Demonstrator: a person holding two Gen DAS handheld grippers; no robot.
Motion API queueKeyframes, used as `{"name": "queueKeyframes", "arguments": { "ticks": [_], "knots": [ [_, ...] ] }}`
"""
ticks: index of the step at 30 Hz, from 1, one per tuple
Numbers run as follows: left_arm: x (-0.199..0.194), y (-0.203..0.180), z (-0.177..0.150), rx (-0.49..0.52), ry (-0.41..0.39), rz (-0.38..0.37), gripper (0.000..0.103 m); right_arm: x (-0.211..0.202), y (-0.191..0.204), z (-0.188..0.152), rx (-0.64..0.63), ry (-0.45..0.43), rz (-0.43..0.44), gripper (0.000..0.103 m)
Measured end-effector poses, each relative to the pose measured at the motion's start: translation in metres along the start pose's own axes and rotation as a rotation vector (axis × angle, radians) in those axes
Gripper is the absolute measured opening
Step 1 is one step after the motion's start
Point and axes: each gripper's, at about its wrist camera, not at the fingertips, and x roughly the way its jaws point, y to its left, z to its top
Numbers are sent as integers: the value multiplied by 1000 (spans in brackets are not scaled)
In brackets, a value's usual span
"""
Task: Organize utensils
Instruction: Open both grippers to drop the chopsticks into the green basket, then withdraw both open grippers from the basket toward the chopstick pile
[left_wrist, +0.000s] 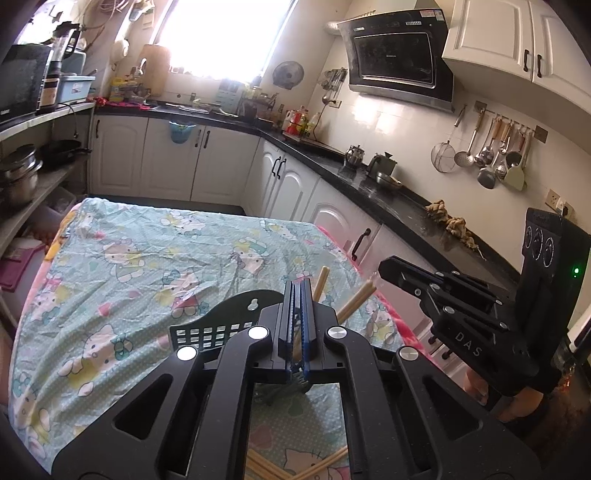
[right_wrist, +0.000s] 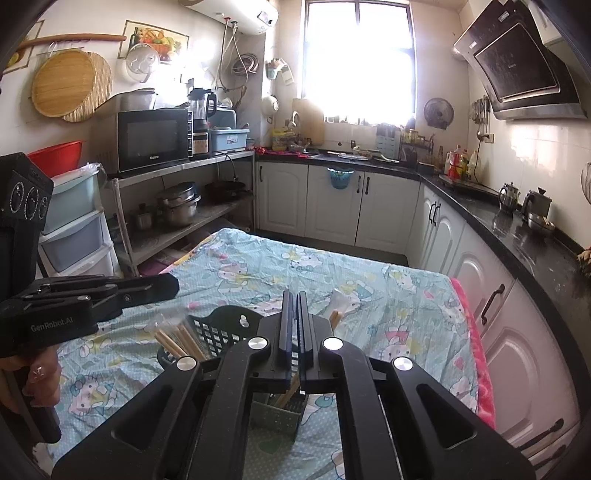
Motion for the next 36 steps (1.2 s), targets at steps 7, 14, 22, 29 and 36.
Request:
{"name": "queueKeyframes", "arguments": {
  "ticks": [7,14,22,29,36],
  "knots": [
    [-9,-1,-2,0,-10,11,17,-6,0,-5,1,-4,-4,18],
    [-32,-1,-2,-13,-49,14,39,-24,-1,-6,-8,-39,-19,38],
    [-67,3,-7,-34,-113,55,78,-53,1,-15,-13,-85,-43,60],
    [-87,8,-25,-40,-122,89,92,-69,7,-27,-15,-90,-40,68],
    [-104,8,-42,-40,-127,104,92,-80,13,-41,-11,-80,-31,68]
  ]
}}
